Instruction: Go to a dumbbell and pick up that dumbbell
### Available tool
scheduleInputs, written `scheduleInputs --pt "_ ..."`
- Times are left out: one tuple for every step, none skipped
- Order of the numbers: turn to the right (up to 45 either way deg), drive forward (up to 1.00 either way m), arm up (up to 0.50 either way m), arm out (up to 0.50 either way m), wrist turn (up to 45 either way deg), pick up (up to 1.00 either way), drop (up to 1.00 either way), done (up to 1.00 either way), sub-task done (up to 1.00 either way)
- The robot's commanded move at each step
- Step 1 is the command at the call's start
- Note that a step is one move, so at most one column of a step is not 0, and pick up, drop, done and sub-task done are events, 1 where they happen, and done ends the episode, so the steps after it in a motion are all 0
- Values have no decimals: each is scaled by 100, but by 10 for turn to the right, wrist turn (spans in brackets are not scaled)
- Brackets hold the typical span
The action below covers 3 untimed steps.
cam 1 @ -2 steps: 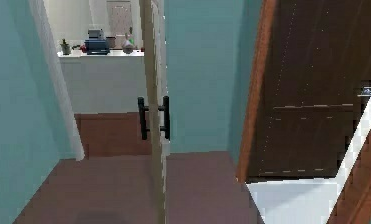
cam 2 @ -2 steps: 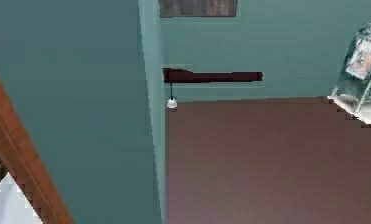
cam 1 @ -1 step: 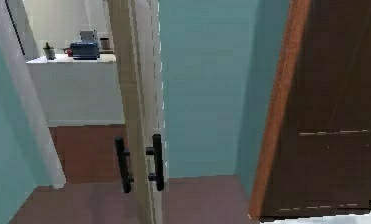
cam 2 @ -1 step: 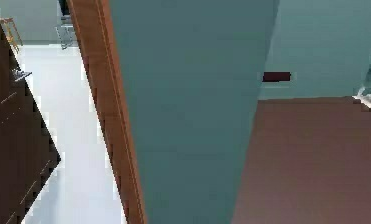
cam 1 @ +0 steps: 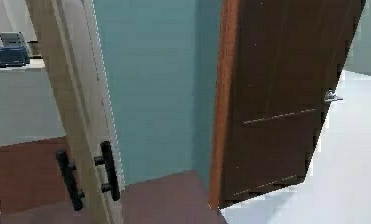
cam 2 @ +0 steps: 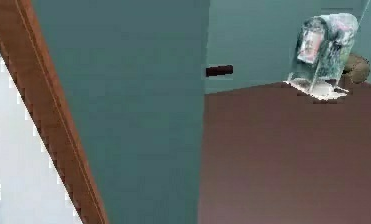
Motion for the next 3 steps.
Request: scheduleInputs --pt "0 50 0 0 0 0 0 0 0" --pt "450 0 0 0 0 0 0 0 0" --pt "210 0 0 0 0 0 0 0 0"
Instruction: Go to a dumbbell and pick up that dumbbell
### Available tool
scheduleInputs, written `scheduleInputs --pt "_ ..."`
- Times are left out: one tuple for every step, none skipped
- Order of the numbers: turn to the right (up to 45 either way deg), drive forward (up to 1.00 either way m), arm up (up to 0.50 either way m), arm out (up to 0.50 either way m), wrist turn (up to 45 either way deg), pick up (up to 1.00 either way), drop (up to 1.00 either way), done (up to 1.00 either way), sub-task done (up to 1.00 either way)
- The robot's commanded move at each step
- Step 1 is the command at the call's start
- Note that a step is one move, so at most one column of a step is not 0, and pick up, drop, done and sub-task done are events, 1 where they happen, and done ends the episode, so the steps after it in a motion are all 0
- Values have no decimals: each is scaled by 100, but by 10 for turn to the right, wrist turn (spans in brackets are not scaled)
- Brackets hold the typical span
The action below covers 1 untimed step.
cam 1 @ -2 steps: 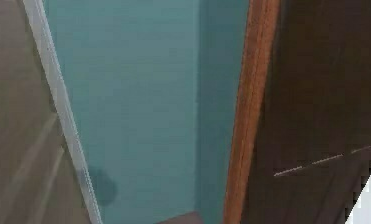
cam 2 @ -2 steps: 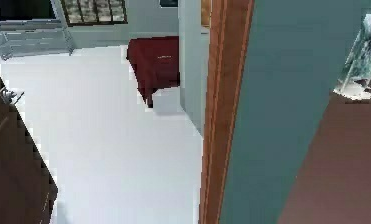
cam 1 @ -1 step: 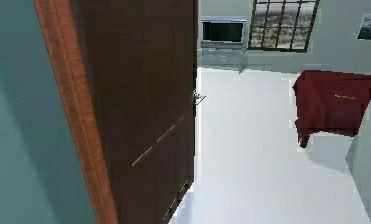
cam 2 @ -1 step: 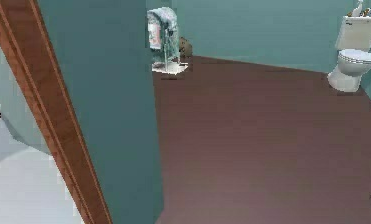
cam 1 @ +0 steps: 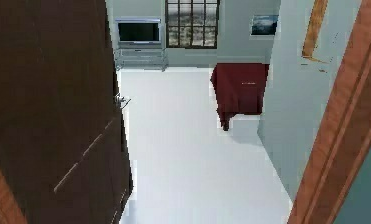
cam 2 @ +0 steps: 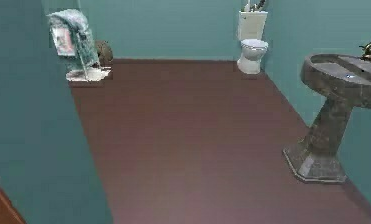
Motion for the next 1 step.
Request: scheduleInputs --pt "0 45 0 0 0 0 0 0 0"
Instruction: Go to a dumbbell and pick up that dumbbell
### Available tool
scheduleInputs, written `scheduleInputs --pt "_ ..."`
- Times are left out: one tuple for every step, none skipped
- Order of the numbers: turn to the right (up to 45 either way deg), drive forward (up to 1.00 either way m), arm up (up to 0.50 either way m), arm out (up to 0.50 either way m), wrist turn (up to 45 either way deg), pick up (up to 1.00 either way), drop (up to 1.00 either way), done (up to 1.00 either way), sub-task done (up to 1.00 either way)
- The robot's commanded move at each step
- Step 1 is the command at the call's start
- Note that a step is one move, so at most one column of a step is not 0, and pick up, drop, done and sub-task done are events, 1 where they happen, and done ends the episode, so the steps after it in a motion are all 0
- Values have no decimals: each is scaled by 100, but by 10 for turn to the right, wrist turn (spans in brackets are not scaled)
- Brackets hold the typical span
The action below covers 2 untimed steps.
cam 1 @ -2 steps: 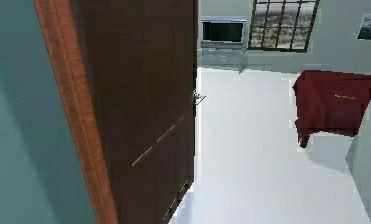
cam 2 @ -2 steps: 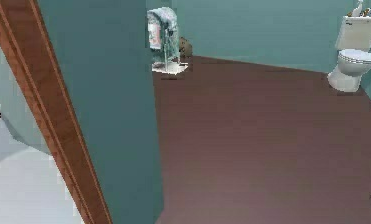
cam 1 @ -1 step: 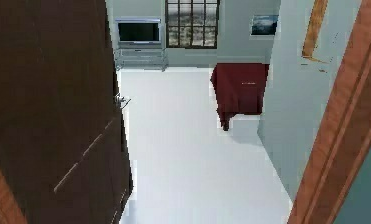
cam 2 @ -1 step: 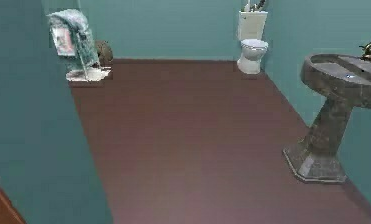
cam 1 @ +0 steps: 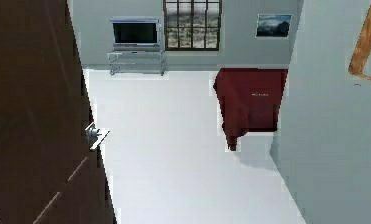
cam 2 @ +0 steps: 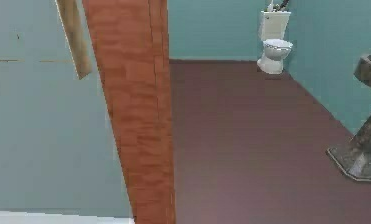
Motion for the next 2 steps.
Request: scheduleInputs --pt "0 100 0 0 0 0 0 0 0" --pt "-150 0 0 0 0 0 0 0 0"
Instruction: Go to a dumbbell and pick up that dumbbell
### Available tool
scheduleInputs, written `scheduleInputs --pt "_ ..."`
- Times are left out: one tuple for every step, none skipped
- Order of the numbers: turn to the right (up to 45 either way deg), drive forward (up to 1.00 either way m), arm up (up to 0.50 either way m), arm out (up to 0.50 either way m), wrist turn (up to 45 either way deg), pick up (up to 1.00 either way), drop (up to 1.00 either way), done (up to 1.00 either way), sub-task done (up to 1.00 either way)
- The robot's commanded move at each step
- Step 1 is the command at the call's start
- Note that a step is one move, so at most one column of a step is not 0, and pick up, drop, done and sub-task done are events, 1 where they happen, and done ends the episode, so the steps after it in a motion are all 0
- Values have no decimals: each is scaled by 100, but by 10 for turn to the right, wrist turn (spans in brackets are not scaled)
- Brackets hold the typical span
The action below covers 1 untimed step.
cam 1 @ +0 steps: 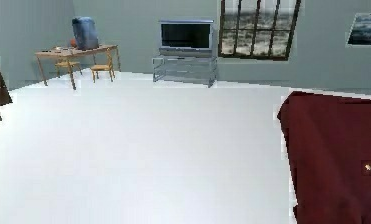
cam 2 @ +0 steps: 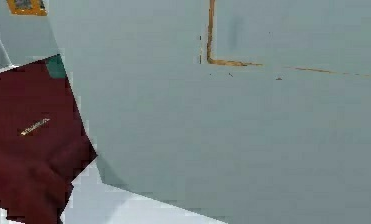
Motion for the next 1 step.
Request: scheduleInputs --pt "0 10 0 0 0 0 0 0 0"
